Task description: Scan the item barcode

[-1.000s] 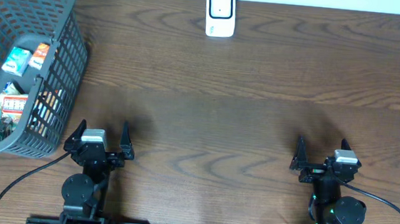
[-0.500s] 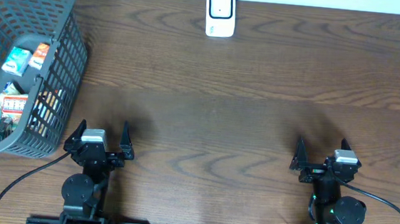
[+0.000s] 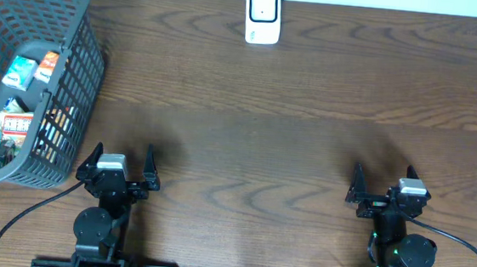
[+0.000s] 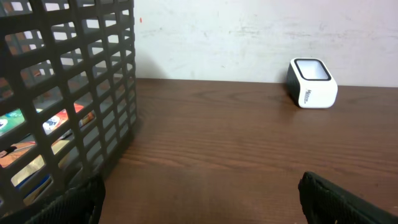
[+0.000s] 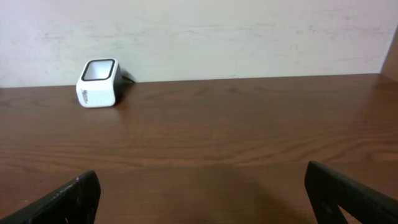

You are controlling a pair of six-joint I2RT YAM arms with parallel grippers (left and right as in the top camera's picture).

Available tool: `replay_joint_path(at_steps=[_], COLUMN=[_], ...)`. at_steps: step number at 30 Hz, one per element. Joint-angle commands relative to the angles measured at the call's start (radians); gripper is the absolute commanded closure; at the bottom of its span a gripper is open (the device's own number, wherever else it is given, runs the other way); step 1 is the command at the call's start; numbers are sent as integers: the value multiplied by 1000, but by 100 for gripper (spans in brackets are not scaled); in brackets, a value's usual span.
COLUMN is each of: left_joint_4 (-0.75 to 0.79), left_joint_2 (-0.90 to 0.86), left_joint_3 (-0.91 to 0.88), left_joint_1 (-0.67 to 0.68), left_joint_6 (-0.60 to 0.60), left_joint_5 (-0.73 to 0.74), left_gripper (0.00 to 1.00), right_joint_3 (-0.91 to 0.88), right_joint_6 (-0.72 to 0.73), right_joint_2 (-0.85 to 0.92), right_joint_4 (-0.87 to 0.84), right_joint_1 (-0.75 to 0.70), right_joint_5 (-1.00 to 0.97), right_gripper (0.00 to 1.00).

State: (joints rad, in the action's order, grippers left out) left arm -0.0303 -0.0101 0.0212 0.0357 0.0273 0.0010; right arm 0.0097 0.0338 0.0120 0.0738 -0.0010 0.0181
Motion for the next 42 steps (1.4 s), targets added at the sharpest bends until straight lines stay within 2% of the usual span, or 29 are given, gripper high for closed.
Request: replay_joint_path(at_steps=[1, 11, 13, 15, 18, 20, 22, 23, 24, 26, 30, 33, 35, 38, 40, 42], left_joint_4=[-43, -22, 31, 51, 79, 164, 328, 388, 517, 605, 600, 541, 428, 84, -201, -405], left_joint_2=[6, 6, 6, 6, 6, 6, 6, 6, 6, 6, -26, -114, -222, -435, -613, -768], left_joint_3=[-17, -17, -17, -17, -17, -17, -17, -17, -9, 23, 156, 299, 440, 727, 965, 1175], left_joint_1=[5, 5, 8, 8, 8, 8, 8, 8, 8, 8, 8, 8, 8, 3, 1, 1], left_joint_6=[14, 7, -113, -260, -319, -410, -474, -484, -491, -496, -428, -314, -248, -198, -65, 13], left_joint_5=[-16, -11, 146, 414, 503, 534, 555, 554, 552, 549, 472, 468, 463, 423, 422, 466], left_gripper=[2, 2, 3, 3, 2, 3, 3, 2, 2, 3, 3, 2, 3, 2, 2, 2], right_joint_3=[-4, -4, -4, -4, -4, -4, -4, -4, -4, -4, -4, -4, -4, -4, -4, -4], right_joint_6=[10, 10, 10, 10, 10, 10, 10, 10, 10, 10, 10, 10, 10, 10, 10, 10], right_joint_2=[-6, -6, -6, -6, -6, -6, -6, -6, -6, -6, -6, -6, -6, -6, -6, -6], right_joint_4=[1, 1, 1, 1, 1, 1, 1, 1, 1, 1, 1, 1, 1, 1, 1, 1], right_joint_1=[-5, -5, -5, -5, -5, -5, -5, -5, -5, -5, -5, -5, -5, -5, -5, -5], right_joint_5=[-8, -8, -8, -8, -8, -8, -8, -8, -8, -8, -8, -8, -8, -8, -8, -8], right_gripper=[1, 1, 1, 1, 1, 1, 1, 1, 1, 1, 1, 1, 1, 1, 1, 1])
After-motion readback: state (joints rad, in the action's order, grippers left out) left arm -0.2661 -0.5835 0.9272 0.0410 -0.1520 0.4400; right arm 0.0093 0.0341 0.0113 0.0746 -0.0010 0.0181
